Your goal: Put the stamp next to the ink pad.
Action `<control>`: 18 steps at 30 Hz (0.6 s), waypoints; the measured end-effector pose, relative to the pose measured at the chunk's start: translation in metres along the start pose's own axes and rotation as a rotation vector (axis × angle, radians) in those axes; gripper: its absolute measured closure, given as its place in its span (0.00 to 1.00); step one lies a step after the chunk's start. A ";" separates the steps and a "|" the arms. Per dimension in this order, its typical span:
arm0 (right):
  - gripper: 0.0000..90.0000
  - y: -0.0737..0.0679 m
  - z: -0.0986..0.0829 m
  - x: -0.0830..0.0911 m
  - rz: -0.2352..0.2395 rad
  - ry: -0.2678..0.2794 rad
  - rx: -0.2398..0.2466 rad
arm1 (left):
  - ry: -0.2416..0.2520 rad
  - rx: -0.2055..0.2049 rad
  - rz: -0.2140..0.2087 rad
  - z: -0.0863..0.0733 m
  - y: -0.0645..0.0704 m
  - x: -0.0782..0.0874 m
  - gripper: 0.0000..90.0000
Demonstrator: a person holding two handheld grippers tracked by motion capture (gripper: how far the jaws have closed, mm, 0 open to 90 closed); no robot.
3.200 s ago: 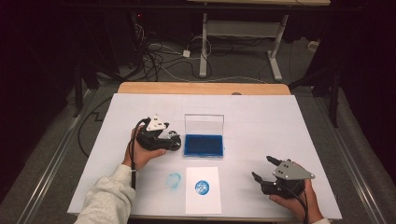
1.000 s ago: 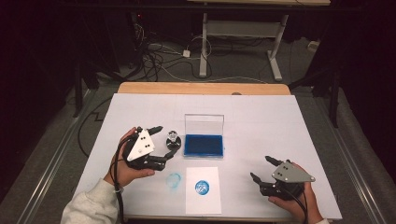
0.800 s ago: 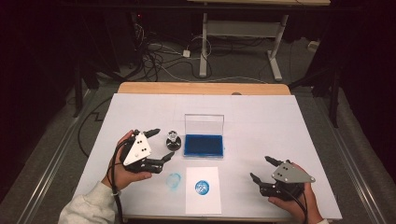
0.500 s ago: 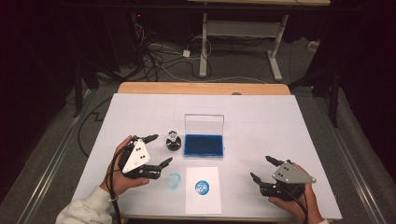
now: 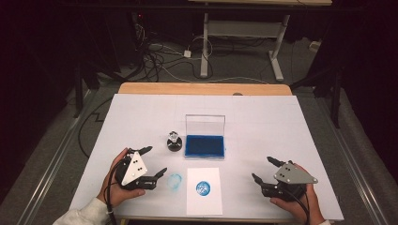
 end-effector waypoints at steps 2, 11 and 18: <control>0.30 0.000 -0.001 0.000 0.003 -0.003 -0.001 | -0.001 0.024 0.002 -0.005 -0.002 0.002 0.19; 0.29 -0.002 -0.001 -0.001 0.009 -0.007 0.002 | -0.060 0.072 -0.018 -0.025 -0.002 0.009 0.19; 0.29 -0.002 -0.001 -0.001 0.010 -0.007 0.012 | -0.058 0.056 -0.025 -0.023 0.001 0.009 0.19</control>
Point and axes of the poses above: each handheld gripper's, and its own axes: x roughly backward along the jaws, z roughly out of its top, y roughly to its right, the point moved 2 cm from there along -x, roughly forward along the jaws, and after that the axes turned 12 degrees about x, right-handed, at the moved point
